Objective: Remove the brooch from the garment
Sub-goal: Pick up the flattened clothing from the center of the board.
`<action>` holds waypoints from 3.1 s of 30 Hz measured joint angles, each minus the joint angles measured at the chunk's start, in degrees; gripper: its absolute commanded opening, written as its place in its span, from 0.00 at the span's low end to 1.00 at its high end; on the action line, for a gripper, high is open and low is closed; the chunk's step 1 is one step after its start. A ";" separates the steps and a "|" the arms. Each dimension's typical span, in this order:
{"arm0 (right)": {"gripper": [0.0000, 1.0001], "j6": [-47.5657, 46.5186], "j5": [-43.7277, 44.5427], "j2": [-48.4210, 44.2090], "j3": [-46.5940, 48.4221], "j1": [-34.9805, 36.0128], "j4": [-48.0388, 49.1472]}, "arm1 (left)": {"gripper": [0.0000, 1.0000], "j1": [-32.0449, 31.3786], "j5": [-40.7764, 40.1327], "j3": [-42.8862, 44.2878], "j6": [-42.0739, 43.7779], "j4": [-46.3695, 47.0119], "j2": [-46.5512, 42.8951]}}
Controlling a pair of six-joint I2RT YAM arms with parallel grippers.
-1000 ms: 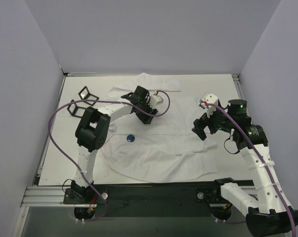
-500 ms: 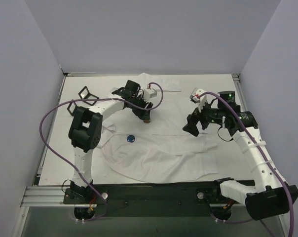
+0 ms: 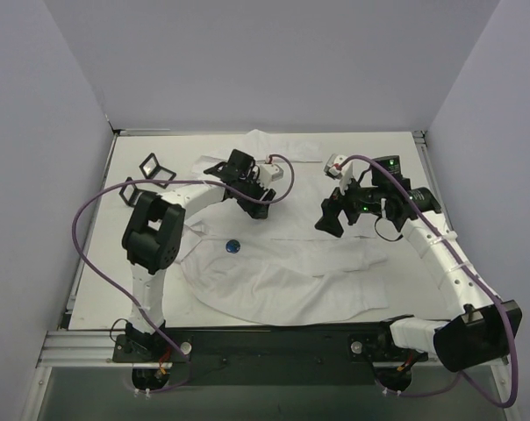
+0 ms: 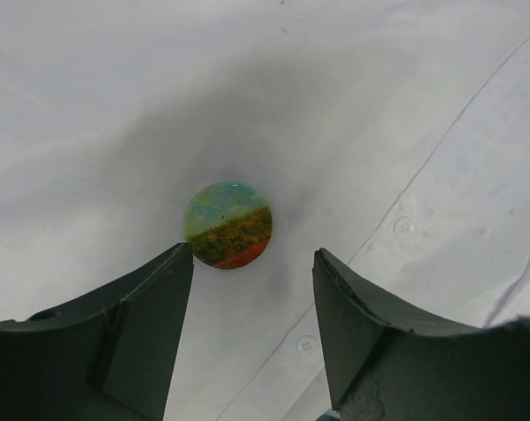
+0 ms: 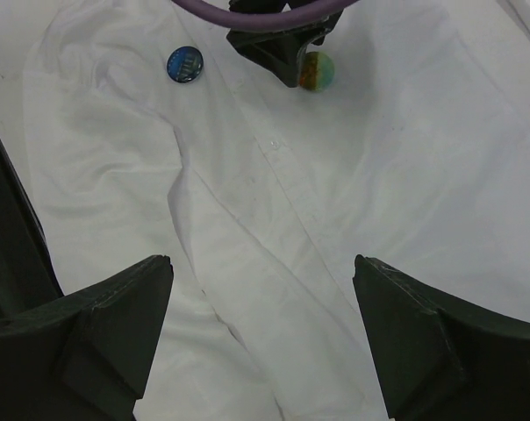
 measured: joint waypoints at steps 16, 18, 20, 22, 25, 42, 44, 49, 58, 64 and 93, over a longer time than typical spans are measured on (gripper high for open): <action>0.88 0.00 2.38 -7.76 -0.57 -0.02 0.07 | 0.74 -2.95 -13.00 -0.48 -0.22 1.68 1.25; 0.88 0.00 2.47 -7.80 -0.72 -0.02 0.07 | 0.74 -3.04 -13.64 -0.22 -0.22 1.64 1.90; 0.88 0.00 2.49 -7.80 -1.01 -0.02 0.02 | 0.74 -3.19 -14.08 0.22 -0.22 1.62 2.73; 0.88 0.00 2.49 -7.80 -1.20 -0.02 0.02 | 0.74 -3.34 -14.29 0.52 -0.22 1.62 3.37; 0.88 0.02 2.49 -7.85 -1.22 -0.02 0.00 | 0.74 -3.61 -14.34 0.96 -0.20 1.57 3.43; 0.88 0.04 2.49 -8.13 -1.22 -0.02 0.02 | 0.67 -4.83 -14.91 3.28 -0.22 0.72 5.16; 0.88 0.04 2.49 -8.20 -1.22 -0.02 0.02 | 0.65 -4.90 -14.91 3.34 -0.22 0.66 5.20; 0.88 0.04 2.49 -8.33 -1.22 -0.02 0.02 | 0.58 -4.98 -14.99 3.37 -0.22 0.55 5.22; 0.88 0.04 2.49 -8.55 -1.22 -0.02 0.00 | 0.57 -4.94 -15.08 3.41 -0.31 0.50 5.20; 0.88 0.04 2.49 -8.55 -1.22 0.00 -0.02 | 0.52 -4.20 -14.03 4.13 -0.94 -0.17 5.20; 0.88 -0.20 3.80 -8.22 -1.22 4.17 -0.44 | 0.54 1.09 -0.31 8.92 -3.52 -7.65 6.43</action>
